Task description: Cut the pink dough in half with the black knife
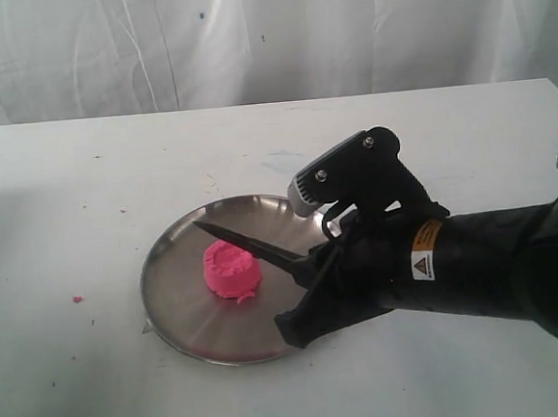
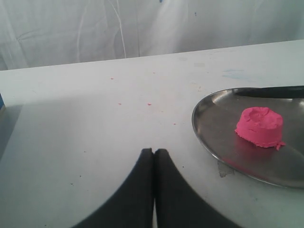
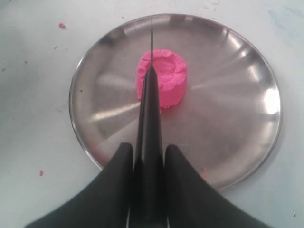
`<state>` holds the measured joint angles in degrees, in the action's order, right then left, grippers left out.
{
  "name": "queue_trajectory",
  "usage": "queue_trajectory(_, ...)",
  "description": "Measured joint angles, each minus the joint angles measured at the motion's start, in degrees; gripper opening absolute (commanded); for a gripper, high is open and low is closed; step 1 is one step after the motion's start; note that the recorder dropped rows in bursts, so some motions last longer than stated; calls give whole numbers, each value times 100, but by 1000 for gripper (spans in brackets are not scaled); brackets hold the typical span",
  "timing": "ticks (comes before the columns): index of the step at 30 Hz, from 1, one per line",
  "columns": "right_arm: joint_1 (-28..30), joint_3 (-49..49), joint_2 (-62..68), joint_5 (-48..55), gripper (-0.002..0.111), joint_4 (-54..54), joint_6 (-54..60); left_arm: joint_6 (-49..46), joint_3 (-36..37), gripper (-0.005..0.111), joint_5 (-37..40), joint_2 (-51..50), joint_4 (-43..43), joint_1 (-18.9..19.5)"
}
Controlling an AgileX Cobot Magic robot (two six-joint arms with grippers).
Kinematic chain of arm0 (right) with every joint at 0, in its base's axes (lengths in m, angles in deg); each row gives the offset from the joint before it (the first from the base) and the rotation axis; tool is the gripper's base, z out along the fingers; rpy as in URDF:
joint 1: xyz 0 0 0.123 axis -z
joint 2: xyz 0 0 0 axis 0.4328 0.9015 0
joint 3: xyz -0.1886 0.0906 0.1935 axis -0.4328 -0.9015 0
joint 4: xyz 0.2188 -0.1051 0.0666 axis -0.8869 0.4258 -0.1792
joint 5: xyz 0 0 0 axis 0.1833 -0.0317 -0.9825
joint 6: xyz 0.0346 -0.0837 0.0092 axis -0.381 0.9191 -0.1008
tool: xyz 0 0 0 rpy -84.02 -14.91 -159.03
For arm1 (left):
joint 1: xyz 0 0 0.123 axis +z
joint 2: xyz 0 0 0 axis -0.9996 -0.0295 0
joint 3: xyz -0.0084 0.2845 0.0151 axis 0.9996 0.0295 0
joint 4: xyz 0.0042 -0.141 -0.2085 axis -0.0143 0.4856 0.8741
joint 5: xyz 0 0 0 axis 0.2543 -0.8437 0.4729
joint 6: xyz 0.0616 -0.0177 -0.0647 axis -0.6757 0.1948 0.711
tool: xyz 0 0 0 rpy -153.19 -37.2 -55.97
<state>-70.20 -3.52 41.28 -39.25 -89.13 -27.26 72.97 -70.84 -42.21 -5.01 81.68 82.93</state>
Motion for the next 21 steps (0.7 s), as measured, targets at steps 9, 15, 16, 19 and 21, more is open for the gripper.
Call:
queue_trajectory(9, 0, 0, 0, -160, 0, 0, 27, 0, 0, 0, 0, 0, 0, 0)
queue_trajectory(15, 0, 0, 0, -160, 0, 0, 323, 0, 0, 0, 0, 0, 0, 0)
queue_trajectory(16, 0, 0, 0, -160, 0, 0, 374, 0, 0, 0, 0, 0, 0, 0)
queue_trajectory(19, 0, 0, 0, -160, 0, 0, 387, 0, 0, 0, 0, 0, 0, 0)
queue_trajectory(21, 0, 0, 0, -160, 0, 0, 387, 0, 0, 0, 0, 0, 0, 0)
